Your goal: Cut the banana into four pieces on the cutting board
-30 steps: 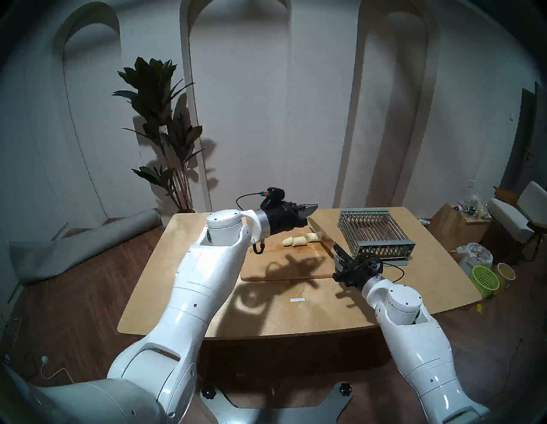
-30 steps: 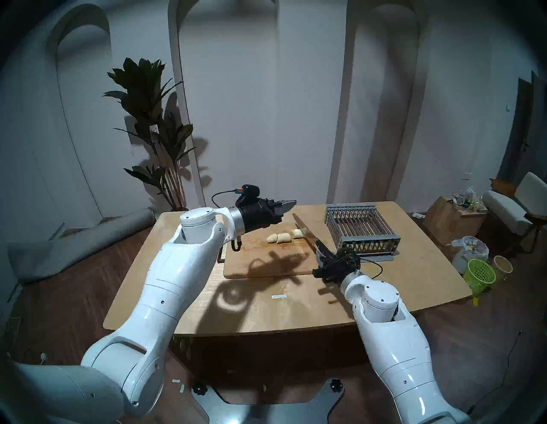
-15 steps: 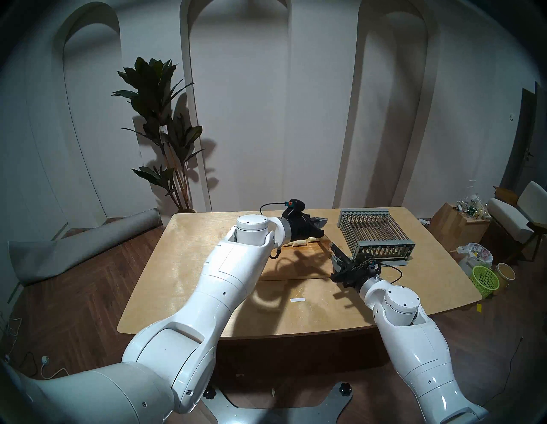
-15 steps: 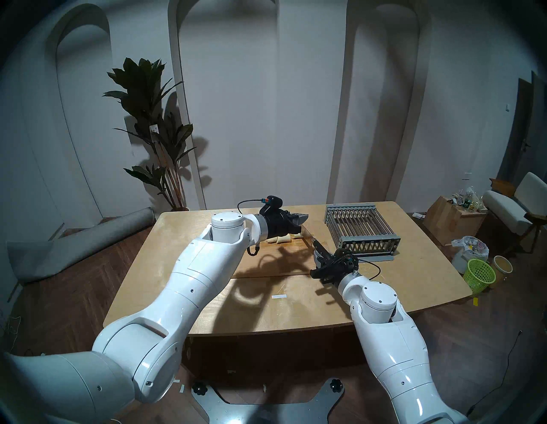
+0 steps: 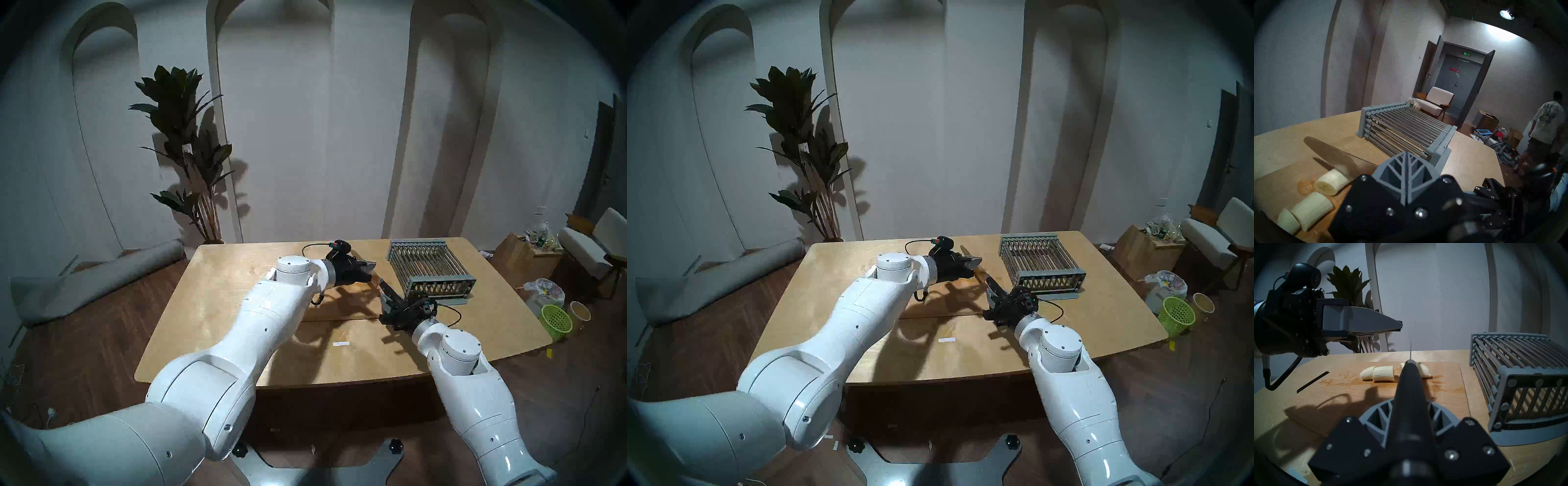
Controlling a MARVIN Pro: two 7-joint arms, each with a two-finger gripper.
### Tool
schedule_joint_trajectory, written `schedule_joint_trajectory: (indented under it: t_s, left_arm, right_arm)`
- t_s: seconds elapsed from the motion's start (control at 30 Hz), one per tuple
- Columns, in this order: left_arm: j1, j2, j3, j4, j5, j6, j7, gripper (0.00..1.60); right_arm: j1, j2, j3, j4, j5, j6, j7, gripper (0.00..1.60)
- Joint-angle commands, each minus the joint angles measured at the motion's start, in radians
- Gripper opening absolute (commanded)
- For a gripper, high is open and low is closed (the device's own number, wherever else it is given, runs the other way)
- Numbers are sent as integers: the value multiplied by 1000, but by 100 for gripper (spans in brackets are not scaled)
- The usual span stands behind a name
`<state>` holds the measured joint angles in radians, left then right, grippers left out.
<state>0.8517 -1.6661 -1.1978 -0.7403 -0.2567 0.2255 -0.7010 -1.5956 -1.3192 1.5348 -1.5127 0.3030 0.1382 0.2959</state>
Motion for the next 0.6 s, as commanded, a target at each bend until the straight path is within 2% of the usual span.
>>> schedule_joint_trajectory:
  t_s: [0.0, 0.57]
  left_arm:
    - [-71, -26, 2, 26, 0, -41, -21, 0]
    - [-109, -57, 24, 131, 8, -83, -50, 0]
  right_arm:
    - [-5, -7, 10, -26, 9, -16, -2, 0]
    - [-15, -10, 22, -8, 27, -13, 6, 0]
